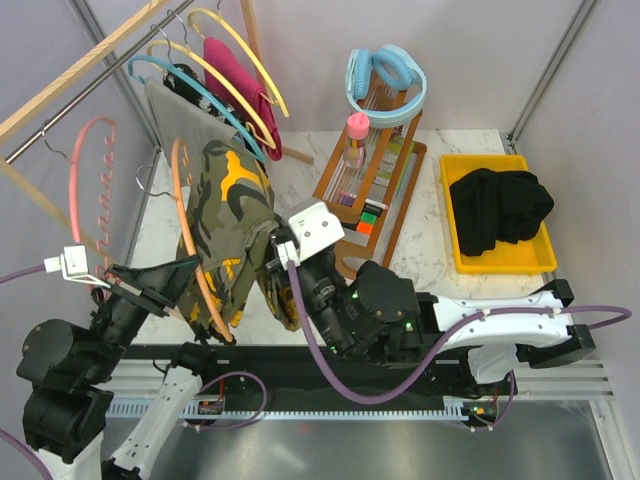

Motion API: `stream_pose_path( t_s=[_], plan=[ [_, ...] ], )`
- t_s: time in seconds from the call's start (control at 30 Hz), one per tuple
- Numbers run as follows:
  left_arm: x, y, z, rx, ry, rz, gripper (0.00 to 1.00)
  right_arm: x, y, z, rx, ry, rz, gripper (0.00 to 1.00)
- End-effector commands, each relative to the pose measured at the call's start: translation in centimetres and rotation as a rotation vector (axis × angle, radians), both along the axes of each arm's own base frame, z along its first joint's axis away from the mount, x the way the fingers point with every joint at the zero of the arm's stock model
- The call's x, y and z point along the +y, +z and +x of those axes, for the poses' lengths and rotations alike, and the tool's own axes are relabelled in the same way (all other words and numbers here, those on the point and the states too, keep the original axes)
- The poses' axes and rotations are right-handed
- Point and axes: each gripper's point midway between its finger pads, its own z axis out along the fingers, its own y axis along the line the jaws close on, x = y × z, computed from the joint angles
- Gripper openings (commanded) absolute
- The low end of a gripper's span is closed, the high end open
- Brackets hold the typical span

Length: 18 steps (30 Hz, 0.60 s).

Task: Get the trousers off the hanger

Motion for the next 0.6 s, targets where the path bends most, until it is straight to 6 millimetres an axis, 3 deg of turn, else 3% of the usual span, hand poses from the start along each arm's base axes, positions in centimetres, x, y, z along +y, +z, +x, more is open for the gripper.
stream_pose_path(
  t_s=[0.0,0.23,0.43,0.47,0.5,0.57],
  plan=[
    [1.8,1.4,-0.5,-0.085,0.087,0.061,0.02,-8.9,8.3,1.4,0.004,-0.083,0.236,0.0],
    [2.4,1.7,-0.5,-0.094,0.118,0.088,0.02,-12.9,7.4,2.5,0.034,-0.154,0.242,0.0],
    [2.6,2.3,-0.7,-0.109,0.126,0.104,0.02,-15.0,4.8,2.4,0.054,-0.107,0.188,0.0],
    [2.7,2.4,-0.7,-0.113,0.128,0.104,0.02,-14.5,3.2,2.2,0.053,-0.088,0.162,0.0],
    [2.7,2.6,-0.9,-0.12,0.127,0.105,0.02,-15.9,3.0,2.2,0.061,-0.086,0.183,0.0],
    [2.7,2.7,-0.8,-0.119,0.129,0.107,0.02,-17.0,0.6,2.5,0.083,-0.108,0.143,0.0]
  ],
)
